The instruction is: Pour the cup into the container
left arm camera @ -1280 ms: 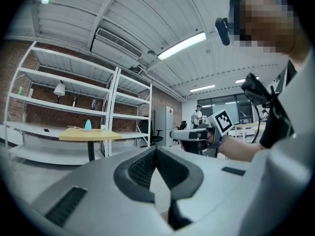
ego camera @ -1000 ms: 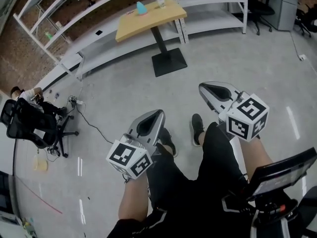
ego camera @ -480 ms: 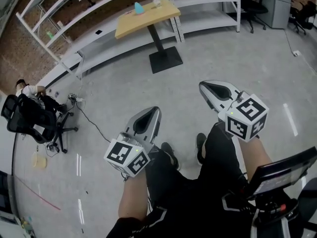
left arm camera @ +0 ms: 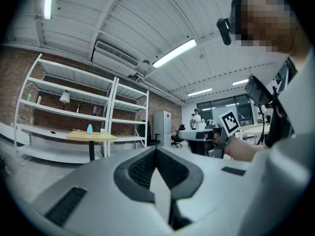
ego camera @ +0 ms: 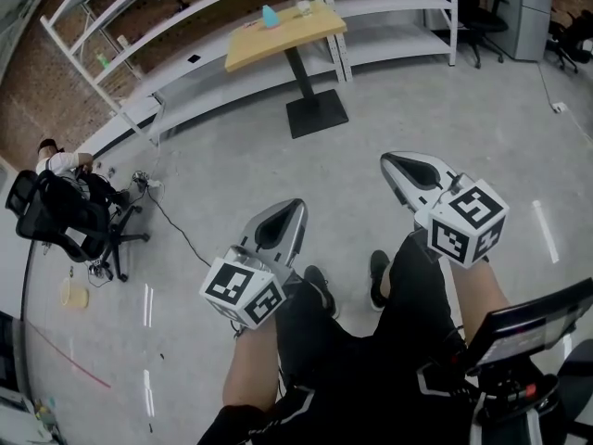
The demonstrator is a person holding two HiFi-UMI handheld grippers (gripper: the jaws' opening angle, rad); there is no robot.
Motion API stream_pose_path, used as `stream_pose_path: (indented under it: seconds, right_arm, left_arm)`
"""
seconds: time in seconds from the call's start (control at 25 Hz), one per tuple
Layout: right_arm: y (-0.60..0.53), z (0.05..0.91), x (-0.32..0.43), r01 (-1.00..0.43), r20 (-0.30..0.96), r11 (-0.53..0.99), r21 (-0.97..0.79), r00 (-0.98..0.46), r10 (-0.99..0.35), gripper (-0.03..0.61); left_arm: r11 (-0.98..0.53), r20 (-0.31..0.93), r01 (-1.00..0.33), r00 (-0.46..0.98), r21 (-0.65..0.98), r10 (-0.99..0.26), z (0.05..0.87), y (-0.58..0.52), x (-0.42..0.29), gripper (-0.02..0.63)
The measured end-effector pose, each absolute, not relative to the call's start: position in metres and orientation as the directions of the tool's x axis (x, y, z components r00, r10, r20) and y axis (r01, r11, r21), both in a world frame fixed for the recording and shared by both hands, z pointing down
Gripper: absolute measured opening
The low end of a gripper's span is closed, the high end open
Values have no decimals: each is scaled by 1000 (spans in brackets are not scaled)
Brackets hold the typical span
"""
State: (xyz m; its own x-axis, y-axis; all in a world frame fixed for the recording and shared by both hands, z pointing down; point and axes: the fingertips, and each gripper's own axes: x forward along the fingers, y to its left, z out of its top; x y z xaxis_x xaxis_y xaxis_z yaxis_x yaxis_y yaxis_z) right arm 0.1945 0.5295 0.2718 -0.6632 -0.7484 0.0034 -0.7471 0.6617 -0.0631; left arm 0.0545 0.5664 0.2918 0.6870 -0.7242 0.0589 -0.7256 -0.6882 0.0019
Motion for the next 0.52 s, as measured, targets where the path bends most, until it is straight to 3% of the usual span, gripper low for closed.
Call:
stream_pose_path:
  seconds: [0.52]
  right_arm:
    - [529,272,195,-747,13,663,-49,-664,-747,0]
  left_arm:
    - [-684,51,-729,684,6,-728,290,566,52,0]
